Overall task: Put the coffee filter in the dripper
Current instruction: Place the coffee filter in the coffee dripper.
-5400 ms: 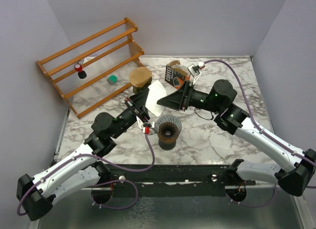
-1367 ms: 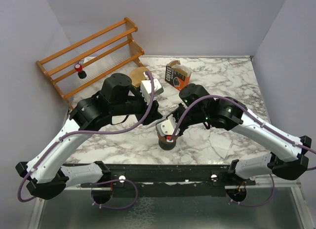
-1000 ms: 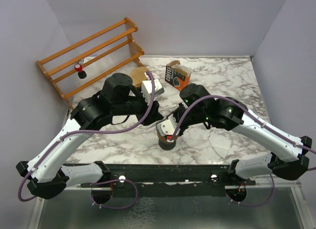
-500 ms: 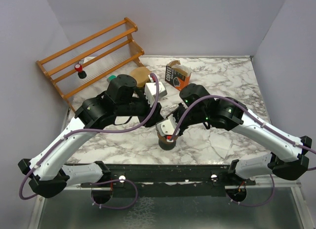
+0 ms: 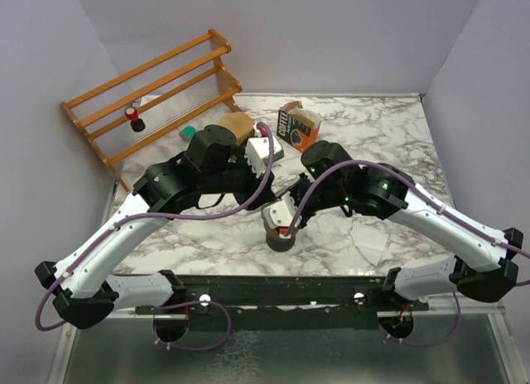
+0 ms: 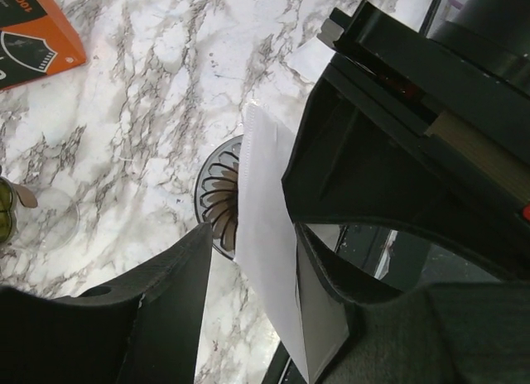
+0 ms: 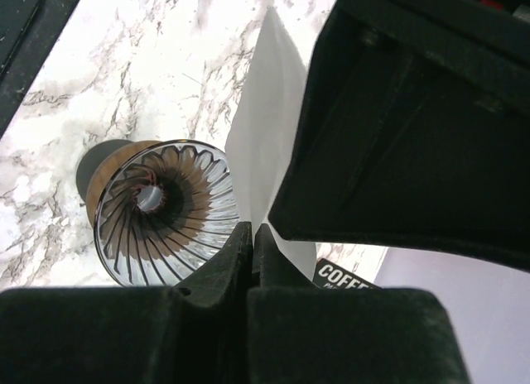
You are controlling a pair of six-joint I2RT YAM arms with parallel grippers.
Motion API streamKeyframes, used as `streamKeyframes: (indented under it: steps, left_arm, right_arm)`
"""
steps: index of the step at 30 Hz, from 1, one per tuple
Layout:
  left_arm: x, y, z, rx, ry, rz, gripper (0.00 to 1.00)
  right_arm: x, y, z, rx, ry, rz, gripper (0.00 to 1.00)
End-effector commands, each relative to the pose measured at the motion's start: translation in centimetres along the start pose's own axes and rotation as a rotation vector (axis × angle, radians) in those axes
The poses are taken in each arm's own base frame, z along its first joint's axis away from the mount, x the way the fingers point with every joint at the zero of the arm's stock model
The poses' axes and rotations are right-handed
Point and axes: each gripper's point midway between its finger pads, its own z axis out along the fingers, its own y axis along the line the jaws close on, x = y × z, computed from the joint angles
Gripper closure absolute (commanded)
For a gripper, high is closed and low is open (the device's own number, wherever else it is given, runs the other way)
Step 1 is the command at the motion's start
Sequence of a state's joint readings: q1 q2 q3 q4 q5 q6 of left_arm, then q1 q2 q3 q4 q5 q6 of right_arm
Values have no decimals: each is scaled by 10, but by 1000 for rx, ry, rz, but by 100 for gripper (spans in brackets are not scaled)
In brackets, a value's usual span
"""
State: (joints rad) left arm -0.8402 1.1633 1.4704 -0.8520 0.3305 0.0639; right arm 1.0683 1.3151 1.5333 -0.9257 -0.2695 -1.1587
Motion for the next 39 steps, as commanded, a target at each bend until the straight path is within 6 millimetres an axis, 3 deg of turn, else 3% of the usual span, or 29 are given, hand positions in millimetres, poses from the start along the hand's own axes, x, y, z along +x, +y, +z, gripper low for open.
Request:
streamKeyframes:
  steps: [1, 16, 18, 24, 39]
  left_arm:
    - [3, 13, 4, -71, 4, 9, 55]
    - [30, -2, 25, 32, 90, -15, 58]
    - [33, -1, 28, 26, 101, -19, 65]
    - [35, 5, 32, -5, 114, -31, 100]
    - [36, 19, 47, -87, 65, -109, 100]
  right_arm:
    - [-4, 5, -2, 2, -14, 6, 100]
    - [-5, 7, -1, 18, -28, -1, 99]
    - [-3, 8, -2, 15, -21, 2, 99]
    - [1, 18, -11, 2, 5, 18, 100]
    - [26, 65, -16, -19, 54, 94, 100]
